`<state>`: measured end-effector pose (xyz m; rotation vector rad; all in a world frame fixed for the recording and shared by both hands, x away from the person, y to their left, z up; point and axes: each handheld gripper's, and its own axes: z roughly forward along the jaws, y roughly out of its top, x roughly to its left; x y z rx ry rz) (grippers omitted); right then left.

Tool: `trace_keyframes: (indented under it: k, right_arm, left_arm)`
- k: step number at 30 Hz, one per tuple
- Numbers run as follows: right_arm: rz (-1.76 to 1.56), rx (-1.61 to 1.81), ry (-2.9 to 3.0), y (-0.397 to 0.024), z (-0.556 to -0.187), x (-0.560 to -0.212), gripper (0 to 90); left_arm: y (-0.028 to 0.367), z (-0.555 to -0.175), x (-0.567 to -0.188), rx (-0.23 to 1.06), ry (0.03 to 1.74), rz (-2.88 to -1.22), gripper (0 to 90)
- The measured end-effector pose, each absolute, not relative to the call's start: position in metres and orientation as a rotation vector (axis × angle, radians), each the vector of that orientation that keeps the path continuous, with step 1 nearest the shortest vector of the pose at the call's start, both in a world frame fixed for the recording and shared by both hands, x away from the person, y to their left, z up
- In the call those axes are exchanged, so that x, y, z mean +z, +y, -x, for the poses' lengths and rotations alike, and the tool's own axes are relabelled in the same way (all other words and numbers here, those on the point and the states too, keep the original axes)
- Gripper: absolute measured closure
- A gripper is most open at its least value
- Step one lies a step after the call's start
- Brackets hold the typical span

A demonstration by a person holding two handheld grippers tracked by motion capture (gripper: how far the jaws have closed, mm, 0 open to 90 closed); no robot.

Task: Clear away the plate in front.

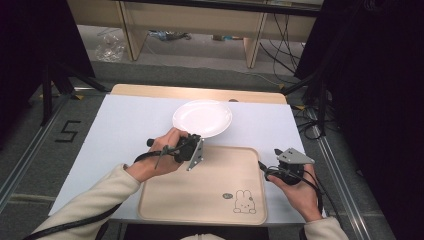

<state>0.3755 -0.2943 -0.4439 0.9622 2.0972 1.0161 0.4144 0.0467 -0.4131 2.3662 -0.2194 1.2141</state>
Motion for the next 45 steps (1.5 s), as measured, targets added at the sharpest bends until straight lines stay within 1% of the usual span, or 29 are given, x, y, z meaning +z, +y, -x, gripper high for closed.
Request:
trace_keyframes:
  k: [3, 4, 5, 6, 23, 27, 45]
  right_arm:
    - [-0.963, 1.015, 2.098, -0.294, -0.375, -0.444, 27.2]
    - [-0.962, 1.015, 2.098, -0.294, -0.375, -0.444, 27.2]
    - [-0.960, 1.015, 2.098, -0.294, -0.376, -0.444, 27.2]
    - [-0.960, 1.014, 2.098, -0.294, -0.375, -0.444, 27.2]
    - [-0.960, 1.011, 2.096, -0.294, -0.375, -0.444, 27.3]
    - [-0.959, 1.010, 2.096, -0.294, -0.375, -0.444, 27.3]
    - [-0.958, 1.007, 2.096, -0.294, -0.375, -0.444, 27.8]
  left_arm:
    - [0.048, -0.410, -0.415, 1.196, -0.211, -2.351, 88.1]
    - [0.049, -0.408, -0.412, 1.214, -0.236, -2.381, 88.2]
    - [0.049, -0.406, -0.415, 1.190, -0.212, -2.349, 88.1]
    - [0.050, -0.404, -0.414, 1.200, -0.238, -2.377, 88.1]
    - [0.060, -0.365, -0.421, 1.153, -0.301, -2.390, 88.1]
    - [0.062, -0.359, -0.421, 1.157, -0.316, -2.394, 88.1]
    - [0.063, -0.331, -0.428, 1.092, -0.365, -2.403, 88.0]
